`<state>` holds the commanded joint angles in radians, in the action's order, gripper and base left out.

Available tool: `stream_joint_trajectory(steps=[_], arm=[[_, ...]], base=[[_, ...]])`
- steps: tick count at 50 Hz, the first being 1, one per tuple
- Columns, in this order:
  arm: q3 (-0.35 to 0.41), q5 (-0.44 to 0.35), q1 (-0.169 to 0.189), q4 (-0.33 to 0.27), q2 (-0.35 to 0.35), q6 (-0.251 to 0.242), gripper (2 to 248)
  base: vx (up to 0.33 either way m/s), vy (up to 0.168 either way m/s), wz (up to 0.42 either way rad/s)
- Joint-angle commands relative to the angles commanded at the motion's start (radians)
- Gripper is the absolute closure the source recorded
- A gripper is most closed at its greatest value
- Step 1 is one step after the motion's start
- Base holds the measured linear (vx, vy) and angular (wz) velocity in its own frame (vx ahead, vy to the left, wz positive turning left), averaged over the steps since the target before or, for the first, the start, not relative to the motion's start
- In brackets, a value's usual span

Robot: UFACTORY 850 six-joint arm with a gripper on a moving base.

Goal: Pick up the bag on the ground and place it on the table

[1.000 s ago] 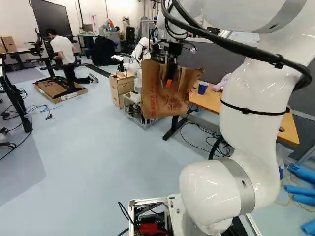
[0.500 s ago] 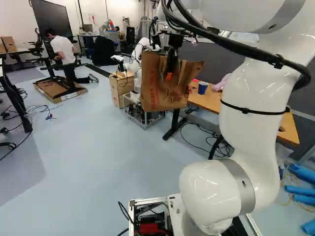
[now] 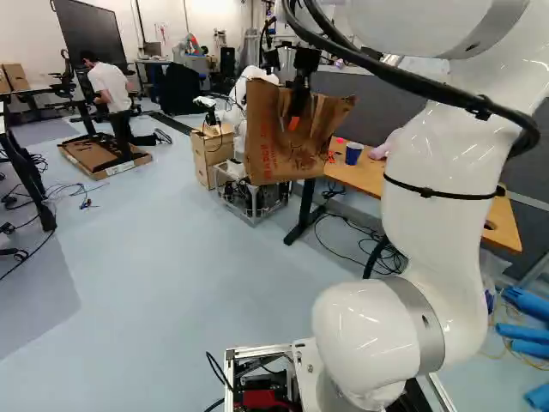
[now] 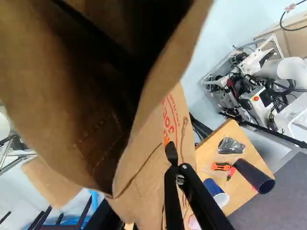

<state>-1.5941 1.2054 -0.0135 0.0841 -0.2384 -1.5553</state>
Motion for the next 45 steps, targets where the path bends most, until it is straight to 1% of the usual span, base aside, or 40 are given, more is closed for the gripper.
stream_joint_trajectory(steps=[32, 45], arm=[[0.0, 0.0, 0.0, 0.0, 0.0, 0.0, 232], [0.0, 0.0, 0.0, 0.0, 0.0, 0.0, 232]], base=[[0.0, 0.0, 0.0], [-0.001, -0.027, -0.182]])
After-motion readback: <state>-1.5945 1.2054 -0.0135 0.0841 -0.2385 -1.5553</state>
